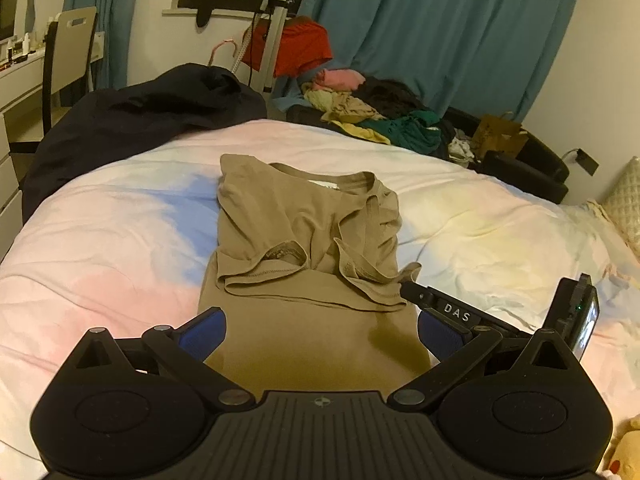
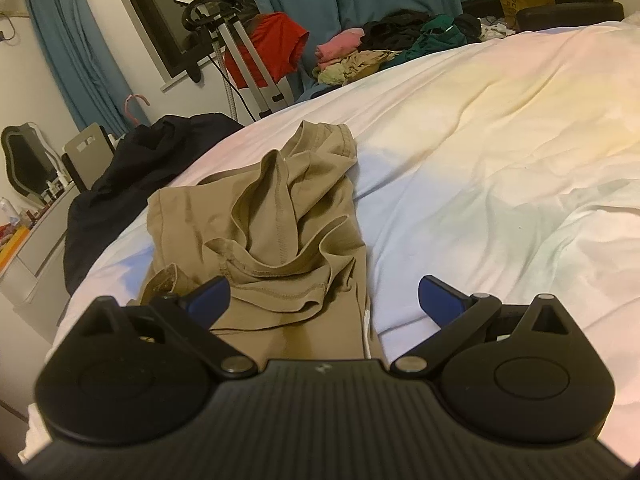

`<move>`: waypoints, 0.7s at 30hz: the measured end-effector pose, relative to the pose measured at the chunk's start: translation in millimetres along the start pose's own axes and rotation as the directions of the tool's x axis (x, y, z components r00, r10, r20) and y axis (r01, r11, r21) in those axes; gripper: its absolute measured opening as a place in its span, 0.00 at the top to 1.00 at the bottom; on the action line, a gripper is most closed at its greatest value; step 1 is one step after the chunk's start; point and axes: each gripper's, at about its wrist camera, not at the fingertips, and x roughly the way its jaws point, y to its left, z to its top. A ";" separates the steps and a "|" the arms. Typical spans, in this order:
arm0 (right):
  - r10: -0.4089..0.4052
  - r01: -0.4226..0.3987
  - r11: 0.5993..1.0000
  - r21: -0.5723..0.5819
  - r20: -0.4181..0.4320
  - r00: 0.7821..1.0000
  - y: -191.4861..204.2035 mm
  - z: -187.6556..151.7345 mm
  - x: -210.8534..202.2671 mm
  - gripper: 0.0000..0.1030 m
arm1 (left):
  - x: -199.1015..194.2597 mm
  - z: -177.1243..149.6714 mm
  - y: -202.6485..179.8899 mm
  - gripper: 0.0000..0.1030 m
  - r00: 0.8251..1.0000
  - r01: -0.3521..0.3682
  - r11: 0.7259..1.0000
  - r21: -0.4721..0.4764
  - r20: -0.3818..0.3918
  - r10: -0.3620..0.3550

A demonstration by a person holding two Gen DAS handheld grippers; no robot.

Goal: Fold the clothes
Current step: 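Release the folded shirt with both grippers and hold them above it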

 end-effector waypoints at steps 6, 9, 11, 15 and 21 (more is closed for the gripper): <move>-0.008 0.008 1.000 0.000 -0.003 1.000 -0.2 -0.6 0.6 0.01 | 14.8 -2.9 6.9 0.00 0.998 0.006 1.000 -0.022 -0.055 -0.007; -0.012 0.012 1.000 -0.002 -0.006 1.000 0.0 -1.2 1.6 0.01 | 18.7 -1.9 11.7 0.00 0.998 0.002 0.999 -0.037 -0.056 -0.004; -0.013 0.013 1.000 -0.001 -0.012 1.000 0.0 -1.5 3.0 0.01 | 20.1 -1.3 14.3 0.00 0.998 -0.003 0.999 -0.047 -0.056 0.001; -0.016 0.015 1.000 -0.004 -0.017 1.000 0.0 -2.3 5.0 0.01 | 21.4 -1.1 15.0 0.00 0.999 0.001 0.999 -0.046 -0.047 -0.003; -0.020 0.020 1.000 -0.008 -0.017 1.000 -0.1 -3.1 6.5 0.01 | 21.0 -2.5 7.9 0.00 0.999 0.010 1.000 -0.007 -0.032 -0.010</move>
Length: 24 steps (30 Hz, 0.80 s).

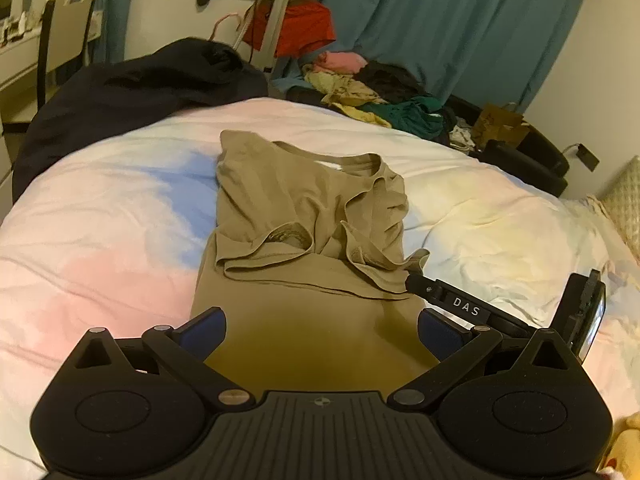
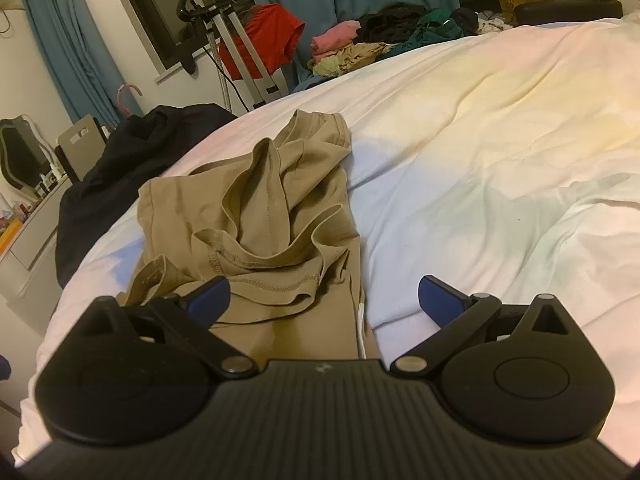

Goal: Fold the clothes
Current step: 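Release the folded shirt with both grippers and hold them above it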

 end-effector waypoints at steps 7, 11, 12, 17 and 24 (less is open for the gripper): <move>-0.005 0.007 0.999 -0.041 0.053 0.999 7.1 -1.3 -10.1 0.01 | 8.9 -4.2 -0.2 0.00 1.000 -0.015 0.999 0.048 -0.006 0.016; -0.012 0.019 0.997 -0.070 0.103 0.995 12.4 -5.0 -26.0 0.01 | 30.9 -13.1 15.7 0.00 0.996 -0.036 0.998 0.051 -0.080 0.040; -0.015 0.023 0.997 -0.072 0.113 0.994 13.2 -7.6 -31.6 0.01 | 35.1 -16.1 19.4 0.00 0.994 -0.043 0.998 0.053 -0.097 0.048; -0.009 0.013 0.999 -0.039 0.118 0.993 15.3 -22.6 -60.5 0.01 | 46.5 -33.9 49.1 0.04 0.964 0.017 0.991 -0.130 -0.261 -0.051; 0.095 -0.103 0.990 0.097 0.089 0.992 4.5 -44.6 -101.6 0.01 | 53.7 -70.7 93.7 0.09 0.909 0.073 0.885 -0.459 -0.334 -0.248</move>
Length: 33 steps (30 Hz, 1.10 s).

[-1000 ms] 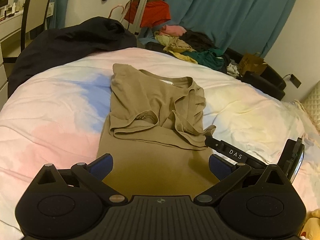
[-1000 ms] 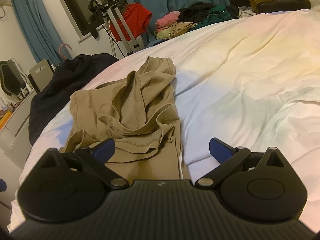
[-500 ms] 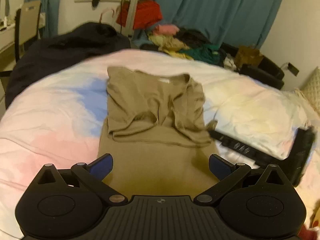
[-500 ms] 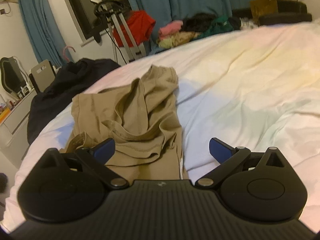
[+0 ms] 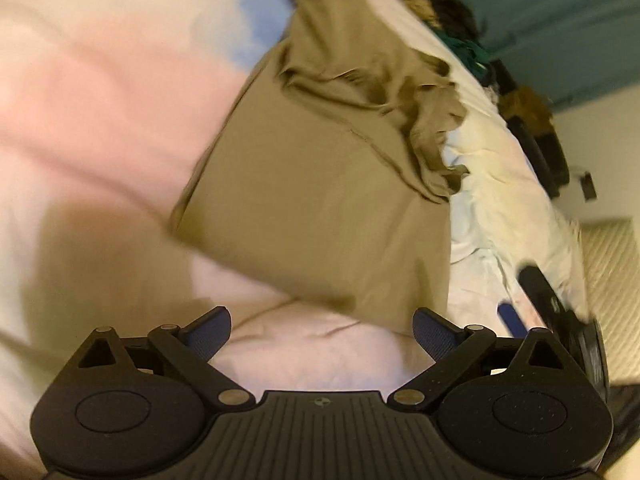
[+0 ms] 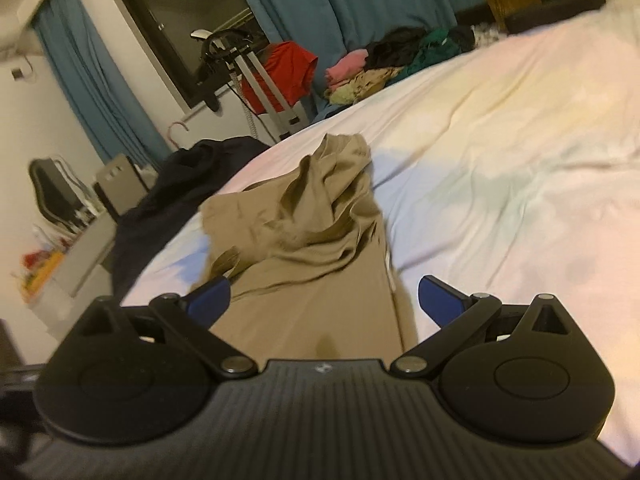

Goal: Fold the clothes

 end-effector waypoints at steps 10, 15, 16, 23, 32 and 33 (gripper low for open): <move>0.019 -0.018 0.999 0.031 -0.044 0.999 -4.6 -10.4 1.2 0.01 | 7.7 15.0 14.4 0.40 0.990 0.102 0.993 -0.052 0.106 -0.096; 0.028 -0.023 0.997 0.076 -0.067 0.997 -12.1 -10.3 5.8 0.01 | 6.4 12.4 2.8 0.39 0.981 0.147 0.989 0.003 0.131 -0.146; 0.029 -0.023 0.997 0.080 -0.070 0.997 -12.7 -10.4 6.8 0.01 | 11.2 12.9 4.1 0.39 0.985 0.132 0.991 -0.011 0.114 -0.130; 0.067 -0.054 0.992 0.115 -0.106 0.992 -13.0 -13.7 15.4 0.01 | 28.7 13.7 22.3 0.44 0.994 0.090 0.986 -0.139 0.068 -0.081; 0.153 -0.121 0.967 0.223 -0.131 0.980 -19.7 -15.8 21.6 0.01 | 2.1 8.9 4.1 0.63 0.960 0.189 0.980 -0.060 0.224 -0.171; 0.169 -0.133 0.960 0.246 -0.131 0.977 -21.5 -16.2 21.9 0.01 | 1.1 8.6 2.8 0.62 0.957 0.198 0.979 -0.052 0.225 -0.182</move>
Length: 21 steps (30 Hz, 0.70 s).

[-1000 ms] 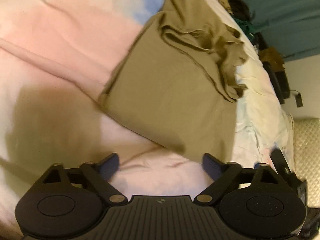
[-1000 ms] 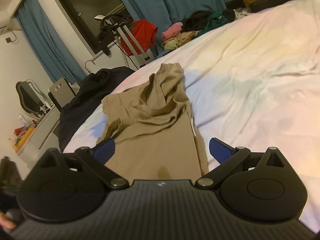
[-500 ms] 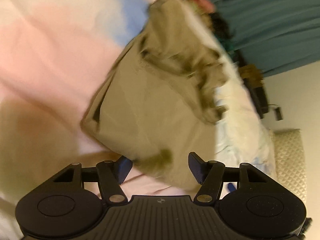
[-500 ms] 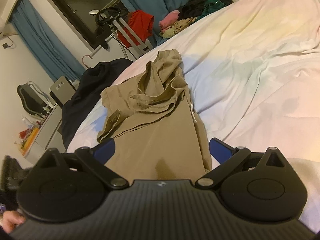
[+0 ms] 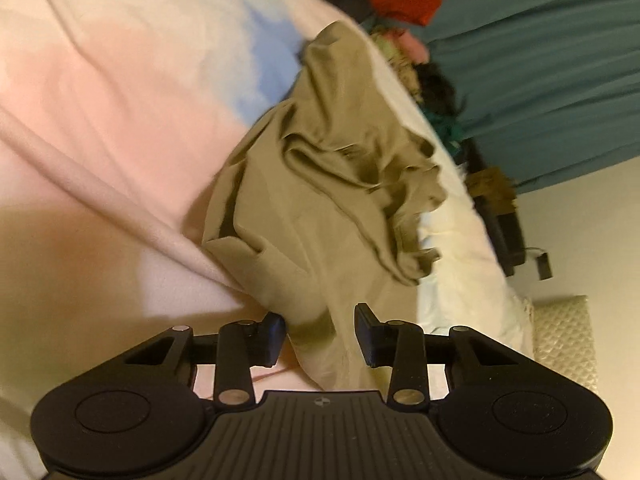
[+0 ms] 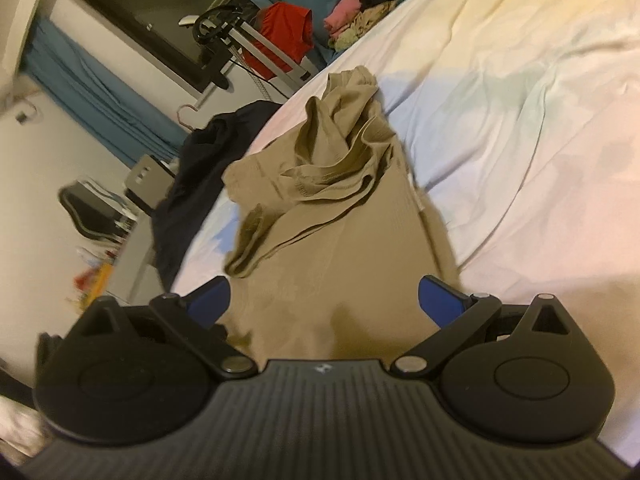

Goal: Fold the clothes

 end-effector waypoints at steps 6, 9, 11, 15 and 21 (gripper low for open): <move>0.097 -0.090 0.987 0.133 -0.052 0.994 -8.4 -4.1 4.6 0.01 | 20.6 -0.2 14.5 0.59 0.992 -0.054 0.997 -0.048 -0.113 0.049; 0.168 -0.146 0.964 0.221 -0.085 0.982 -13.8 -8.4 8.7 0.01 | 33.3 -7.3 14.7 0.59 0.986 -0.073 0.997 -0.035 -0.153 0.067; 0.214 -0.169 0.938 0.302 -0.122 0.969 -19.5 -14.2 14.1 0.01 | 34.4 -7.9 8.1 0.59 0.989 -0.067 0.998 -0.004 -0.132 0.066; 0.243 -0.151 0.902 0.404 -0.186 0.952 -28.1 -26.3 23.8 0.01 | 25.6 -8.0 -4.9 0.57 0.998 -0.007 0.999 0.039 -0.070 0.010; 0.095 -0.032 0.910 0.414 -0.133 0.987 -45.9 -28.5 26.7 0.34 | 14.4 -8.3 -15.8 0.51 0.997 0.074 0.996 0.043 -0.034 -0.073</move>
